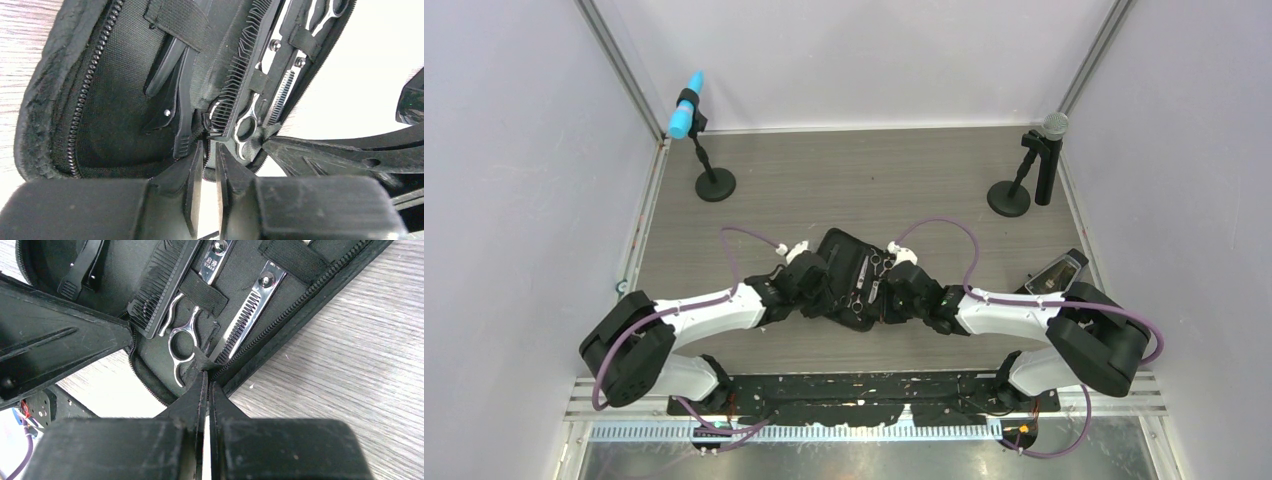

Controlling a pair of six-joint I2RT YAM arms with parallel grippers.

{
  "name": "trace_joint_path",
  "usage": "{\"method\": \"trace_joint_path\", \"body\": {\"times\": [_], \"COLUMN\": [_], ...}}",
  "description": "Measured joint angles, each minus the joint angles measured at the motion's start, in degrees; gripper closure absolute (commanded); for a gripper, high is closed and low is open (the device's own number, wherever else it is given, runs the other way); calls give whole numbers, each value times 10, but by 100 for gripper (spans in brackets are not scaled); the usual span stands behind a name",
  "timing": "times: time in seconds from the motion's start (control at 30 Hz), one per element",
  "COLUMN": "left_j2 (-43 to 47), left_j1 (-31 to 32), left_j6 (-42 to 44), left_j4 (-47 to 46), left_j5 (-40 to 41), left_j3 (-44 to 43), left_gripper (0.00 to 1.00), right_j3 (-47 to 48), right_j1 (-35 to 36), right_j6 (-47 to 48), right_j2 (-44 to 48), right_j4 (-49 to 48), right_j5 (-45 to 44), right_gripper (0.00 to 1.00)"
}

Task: Sort the hair-cutting tools
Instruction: Place the comb in the hairdressing tool bag.

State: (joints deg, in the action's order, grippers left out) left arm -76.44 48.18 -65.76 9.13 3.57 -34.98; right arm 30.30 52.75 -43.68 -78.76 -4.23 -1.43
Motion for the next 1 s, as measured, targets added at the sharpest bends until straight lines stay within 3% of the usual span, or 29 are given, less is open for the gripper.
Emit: {"method": "trace_joint_path", "body": {"times": [0.73, 1.0], "left_j2": [-24, -16], "left_j1": [-9, -11], "left_j6": [-45, -50], "left_j4": [-37, -45], "left_j5": [3, 10], "left_j3": [31, 37], "left_gripper": [81, 68], "right_j3": [0, 0], "right_j1": [0, 0], "right_j6": [0, 0], "right_j2": [0, 0], "right_j4": [-2, -4], "right_j5": [5, 12], "right_gripper": [95, 95]}}
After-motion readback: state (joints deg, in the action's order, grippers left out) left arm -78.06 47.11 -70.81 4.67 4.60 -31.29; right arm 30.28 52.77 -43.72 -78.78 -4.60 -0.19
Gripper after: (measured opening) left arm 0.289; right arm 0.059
